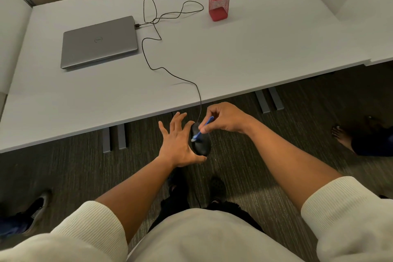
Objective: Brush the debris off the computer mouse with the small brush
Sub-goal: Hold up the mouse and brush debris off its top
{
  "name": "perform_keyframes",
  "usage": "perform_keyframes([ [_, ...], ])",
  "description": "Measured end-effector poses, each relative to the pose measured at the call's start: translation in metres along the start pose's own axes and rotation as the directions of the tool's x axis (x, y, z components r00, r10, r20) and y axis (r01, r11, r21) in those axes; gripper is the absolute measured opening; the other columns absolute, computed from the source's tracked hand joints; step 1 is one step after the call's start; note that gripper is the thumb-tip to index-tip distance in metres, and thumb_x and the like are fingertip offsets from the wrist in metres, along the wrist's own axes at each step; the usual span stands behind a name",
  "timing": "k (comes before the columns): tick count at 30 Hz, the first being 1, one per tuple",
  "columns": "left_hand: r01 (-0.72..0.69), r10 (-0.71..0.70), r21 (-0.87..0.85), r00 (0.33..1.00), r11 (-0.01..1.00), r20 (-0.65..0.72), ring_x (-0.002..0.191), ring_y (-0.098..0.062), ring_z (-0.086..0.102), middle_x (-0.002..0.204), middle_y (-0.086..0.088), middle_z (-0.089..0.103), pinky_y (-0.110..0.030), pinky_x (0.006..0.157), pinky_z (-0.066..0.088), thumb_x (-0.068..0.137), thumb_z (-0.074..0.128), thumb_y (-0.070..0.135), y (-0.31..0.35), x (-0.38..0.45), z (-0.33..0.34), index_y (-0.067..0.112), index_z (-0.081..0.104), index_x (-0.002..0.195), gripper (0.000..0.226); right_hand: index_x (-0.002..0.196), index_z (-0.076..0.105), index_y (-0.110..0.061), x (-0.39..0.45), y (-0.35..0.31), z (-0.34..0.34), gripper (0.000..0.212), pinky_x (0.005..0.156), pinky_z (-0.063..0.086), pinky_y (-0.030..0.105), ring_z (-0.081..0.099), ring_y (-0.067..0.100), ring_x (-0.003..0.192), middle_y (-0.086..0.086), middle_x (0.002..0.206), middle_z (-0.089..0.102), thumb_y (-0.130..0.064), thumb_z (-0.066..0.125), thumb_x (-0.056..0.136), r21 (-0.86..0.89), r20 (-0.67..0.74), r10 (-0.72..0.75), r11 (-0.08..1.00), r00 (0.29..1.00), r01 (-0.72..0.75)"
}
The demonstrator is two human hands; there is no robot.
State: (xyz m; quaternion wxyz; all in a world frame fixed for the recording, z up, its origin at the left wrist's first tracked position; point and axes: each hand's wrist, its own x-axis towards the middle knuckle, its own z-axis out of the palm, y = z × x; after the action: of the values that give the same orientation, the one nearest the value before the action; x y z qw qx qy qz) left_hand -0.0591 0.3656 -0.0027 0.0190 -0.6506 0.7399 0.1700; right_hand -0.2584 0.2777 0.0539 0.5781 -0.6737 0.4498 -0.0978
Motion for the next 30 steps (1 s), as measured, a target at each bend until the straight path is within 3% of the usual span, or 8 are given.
perform_keyframes([
  [2,0.002,-0.002,0.007,1.0,1.0,0.001,0.152,-0.023,-0.018,0.163,0.001,-0.003,-0.071,0.113,-0.015,0.052,0.063,0.089,-0.001,0.001,0.0,0.025,0.03,0.153,0.124,0.088,0.068,0.001,-0.001,-0.003,-0.004,0.029,0.086,0.061,0.035,0.074,0.018,0.091,0.004,0.09,0.079,-0.012,0.087,0.072,0.026,0.091,0.008,1.0,0.996,-0.01],
  [6,0.007,-0.007,0.014,1.0,1.0,0.011,0.152,-0.023,-0.017,0.163,0.001,-0.002,-0.072,0.113,-0.014,0.051,0.061,0.09,-0.001,0.004,0.001,0.025,0.029,0.153,0.125,0.089,0.069,0.002,0.002,-0.004,-0.007,0.028,0.084,0.061,0.033,0.075,0.018,0.09,0.005,0.089,0.079,-0.012,0.087,0.072,0.055,0.052,0.02,0.998,0.998,-0.022],
  [13,-0.005,0.005,-0.012,1.0,1.0,0.0,0.152,-0.023,-0.014,0.163,0.0,0.002,-0.072,0.112,-0.015,0.051,0.065,0.088,-0.002,0.002,0.0,0.029,0.03,0.152,0.122,0.093,0.068,-0.007,0.01,0.006,0.0,0.023,0.076,0.051,0.021,0.069,-0.002,0.083,-0.01,0.085,0.076,-0.018,0.082,0.079,-0.001,-0.293,0.026,1.0,0.956,-0.028],
  [17,-0.005,0.006,-0.011,1.0,1.0,0.009,0.152,-0.024,-0.015,0.163,-0.001,0.001,-0.072,0.113,-0.014,0.053,0.065,0.088,-0.002,0.002,-0.001,0.026,0.03,0.152,0.122,0.093,0.067,0.0,0.004,0.006,-0.005,0.032,0.083,0.058,0.03,0.074,0.009,0.087,-0.004,0.087,0.079,-0.017,0.086,0.074,0.016,-0.116,0.035,0.999,0.993,-0.033],
  [19,0.0,0.0,0.001,1.0,1.0,0.015,0.152,-0.024,-0.016,0.164,-0.001,0.0,-0.072,0.113,-0.014,0.053,0.065,0.088,-0.001,0.002,-0.001,0.026,0.029,0.153,0.122,0.093,0.066,0.005,0.002,0.003,-0.007,0.037,0.075,0.058,0.024,0.075,0.011,0.084,0.0,0.085,0.078,-0.015,0.087,0.071,0.056,0.007,0.044,0.997,0.999,-0.044],
  [22,0.001,-0.001,-0.003,1.0,1.0,0.01,0.152,-0.023,-0.017,0.164,0.0,-0.001,-0.071,0.113,-0.016,0.053,0.066,0.087,0.0,0.002,-0.002,0.026,0.029,0.153,0.123,0.092,0.065,0.006,0.002,0.001,-0.007,0.037,0.068,0.056,0.018,0.075,0.011,0.081,0.003,0.084,0.078,-0.014,0.088,0.07,0.068,0.054,0.058,0.996,0.997,-0.061],
  [28,-0.012,0.012,-0.006,1.0,1.0,-0.011,0.152,-0.023,-0.015,0.163,0.0,0.001,-0.071,0.113,-0.016,0.051,0.064,0.088,0.001,0.001,-0.002,0.027,0.031,0.152,0.122,0.093,0.068,-0.003,0.008,0.008,-0.001,0.028,0.069,0.048,0.021,0.067,-0.008,0.074,-0.011,0.08,0.076,-0.019,0.084,0.076,0.009,-0.254,0.051,0.999,0.966,-0.05],
  [30,-0.014,0.014,-0.011,1.0,1.0,-0.018,0.152,-0.023,-0.014,0.163,0.0,0.002,-0.071,0.112,-0.017,0.051,0.064,0.088,0.0,0.0,-0.002,0.028,0.031,0.152,0.122,0.094,0.068,-0.004,0.009,0.009,-0.003,0.029,0.069,0.046,0.02,0.066,-0.011,0.076,-0.013,0.082,0.076,-0.02,0.084,0.077,0.007,-0.284,0.046,0.999,0.958,-0.046],
])
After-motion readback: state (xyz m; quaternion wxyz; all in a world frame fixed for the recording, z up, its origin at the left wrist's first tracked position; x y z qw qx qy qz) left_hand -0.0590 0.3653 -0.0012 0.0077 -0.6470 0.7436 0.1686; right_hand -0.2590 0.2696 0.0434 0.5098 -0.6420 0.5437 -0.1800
